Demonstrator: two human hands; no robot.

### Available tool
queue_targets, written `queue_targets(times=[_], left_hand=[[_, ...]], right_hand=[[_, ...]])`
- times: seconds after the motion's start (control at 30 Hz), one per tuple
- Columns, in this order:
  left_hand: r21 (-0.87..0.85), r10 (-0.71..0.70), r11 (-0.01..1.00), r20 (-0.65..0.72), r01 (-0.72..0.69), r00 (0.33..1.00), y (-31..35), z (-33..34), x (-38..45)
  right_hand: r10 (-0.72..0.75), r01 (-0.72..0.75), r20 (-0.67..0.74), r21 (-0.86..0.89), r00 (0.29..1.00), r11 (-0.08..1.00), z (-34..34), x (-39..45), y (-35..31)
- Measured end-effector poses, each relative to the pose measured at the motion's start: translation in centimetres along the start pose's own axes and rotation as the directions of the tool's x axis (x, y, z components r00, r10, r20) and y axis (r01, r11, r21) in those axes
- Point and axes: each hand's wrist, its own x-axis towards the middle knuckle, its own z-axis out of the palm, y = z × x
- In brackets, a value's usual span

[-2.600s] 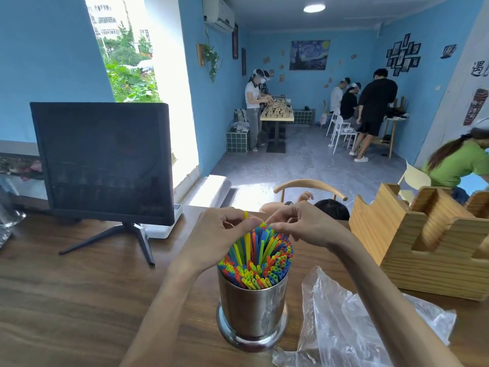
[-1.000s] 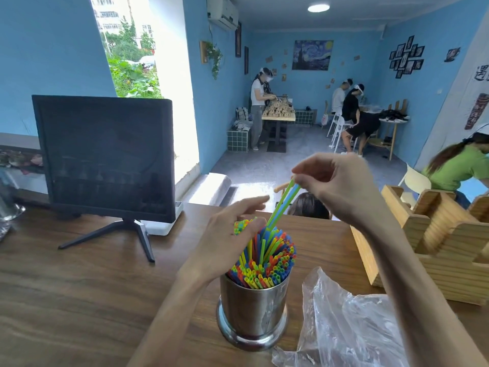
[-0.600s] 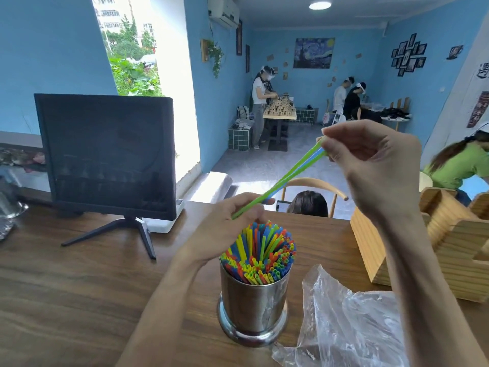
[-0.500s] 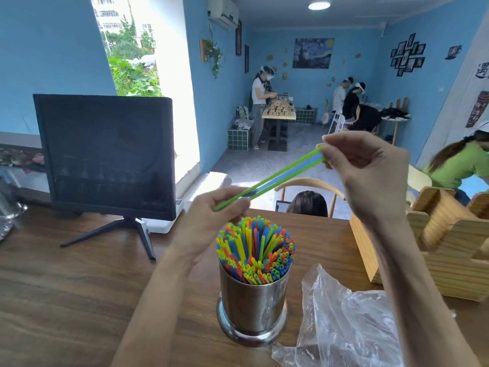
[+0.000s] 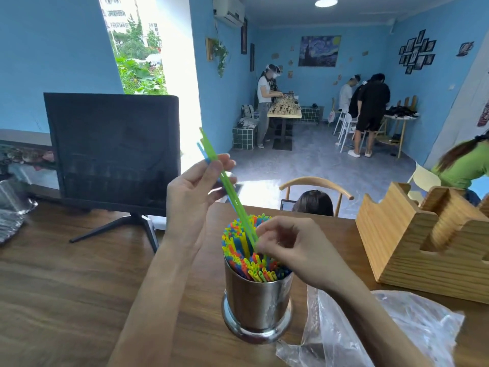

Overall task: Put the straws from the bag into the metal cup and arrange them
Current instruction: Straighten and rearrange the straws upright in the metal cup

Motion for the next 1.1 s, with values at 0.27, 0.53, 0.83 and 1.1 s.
queue_targets(times=[0.27, 0.53, 0.83, 1.1], left_hand=[[0.166, -0.034, 0.986, 0.124, 0.013, 0.992, 0.9, 1.0, -1.0], [0.185, 0.117, 0.971, 0.186, -0.152, 0.975, 1.7, 2.2, -0.9], [0.244, 0.244, 0.928, 0.172, -0.281, 0.954, 1.6, 2.2, 0.0], [0.457, 0.125, 0.866, 0.193, -0.202, 0.973, -2.2, 0.6, -0.9]], right_hand=[[-0.083, 0.079, -0.086, -0.049, 0.993, 0.996, -1.4, 0.9, -1.3], [-0.045, 0.044, 0.05, 0.01, 0.998, 0.999, -1.4, 1.2, -1.3], [0.002, 0.015, -0.122, 0.137, 0.992, 0.991, -1.3, 1.0, 0.5], [0.1, -0.011, -0.296, 0.289, 0.95, 0.957, -2.8, 0.9, 2.6]])
